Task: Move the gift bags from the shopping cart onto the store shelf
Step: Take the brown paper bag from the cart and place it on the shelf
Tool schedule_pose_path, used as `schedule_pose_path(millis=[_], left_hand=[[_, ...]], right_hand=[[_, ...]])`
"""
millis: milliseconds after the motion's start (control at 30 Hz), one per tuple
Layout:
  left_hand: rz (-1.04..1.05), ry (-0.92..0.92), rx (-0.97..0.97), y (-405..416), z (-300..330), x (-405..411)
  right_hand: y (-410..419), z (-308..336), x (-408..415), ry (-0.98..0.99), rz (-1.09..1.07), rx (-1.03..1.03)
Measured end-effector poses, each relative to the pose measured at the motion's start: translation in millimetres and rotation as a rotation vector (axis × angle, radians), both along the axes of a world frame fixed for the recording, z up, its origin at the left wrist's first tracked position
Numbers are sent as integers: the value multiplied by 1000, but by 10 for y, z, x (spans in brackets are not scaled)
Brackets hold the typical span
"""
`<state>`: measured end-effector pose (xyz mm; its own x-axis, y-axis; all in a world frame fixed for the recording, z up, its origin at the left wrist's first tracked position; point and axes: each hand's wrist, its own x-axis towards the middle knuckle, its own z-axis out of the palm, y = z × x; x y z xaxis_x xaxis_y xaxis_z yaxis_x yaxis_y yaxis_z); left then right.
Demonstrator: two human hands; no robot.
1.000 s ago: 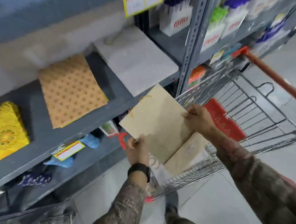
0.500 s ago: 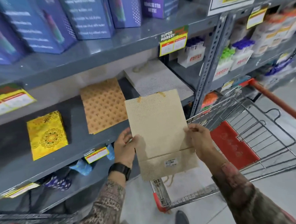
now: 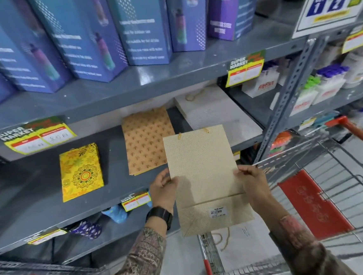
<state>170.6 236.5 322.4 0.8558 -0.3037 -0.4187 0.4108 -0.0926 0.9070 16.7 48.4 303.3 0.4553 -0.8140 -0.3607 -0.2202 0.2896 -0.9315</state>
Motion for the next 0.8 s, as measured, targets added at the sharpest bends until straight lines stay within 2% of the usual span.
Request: schedule_pose_path(millis=[267,533,800], left_hand=[[89,16,54,-148,-11,403],[47,14,22,-505,51,438],[57,-36,157,-86,140,670]], right_hand=[[26,20,349,-29,145,6],[-360,102,381,-10,27,-47],[-264,56,1090,-20,44,-27]])
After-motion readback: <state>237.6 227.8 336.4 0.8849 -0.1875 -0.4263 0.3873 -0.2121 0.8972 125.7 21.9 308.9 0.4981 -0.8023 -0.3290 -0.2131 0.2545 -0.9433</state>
